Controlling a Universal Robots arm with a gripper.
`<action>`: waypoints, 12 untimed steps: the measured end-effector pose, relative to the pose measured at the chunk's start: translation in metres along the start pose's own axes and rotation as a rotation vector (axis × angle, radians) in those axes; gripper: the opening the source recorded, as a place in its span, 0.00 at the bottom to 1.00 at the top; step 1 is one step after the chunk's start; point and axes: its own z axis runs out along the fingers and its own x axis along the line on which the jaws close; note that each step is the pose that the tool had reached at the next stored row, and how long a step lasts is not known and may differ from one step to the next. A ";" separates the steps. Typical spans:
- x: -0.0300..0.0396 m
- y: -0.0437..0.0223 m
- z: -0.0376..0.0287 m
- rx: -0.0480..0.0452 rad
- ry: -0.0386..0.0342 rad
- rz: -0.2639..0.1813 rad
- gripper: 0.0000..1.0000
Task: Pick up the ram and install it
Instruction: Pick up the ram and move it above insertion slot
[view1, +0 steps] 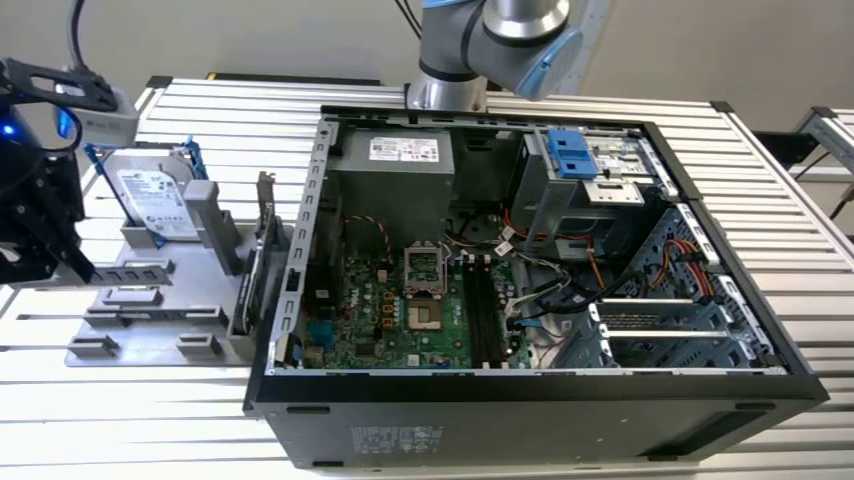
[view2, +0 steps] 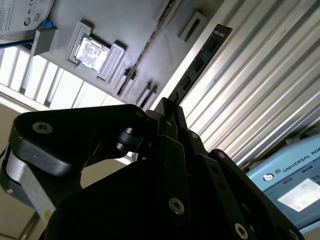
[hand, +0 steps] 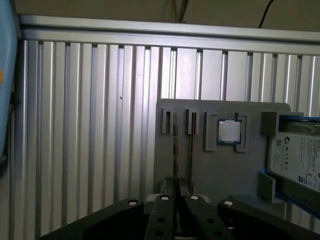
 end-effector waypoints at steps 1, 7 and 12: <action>0.0000 0.0000 -0.0005 0.0001 0.0000 0.000 0.00; -0.0001 0.0001 -0.0036 0.0000 0.0001 0.000 0.00; -0.0002 0.0001 -0.0059 0.0000 0.0000 0.000 0.00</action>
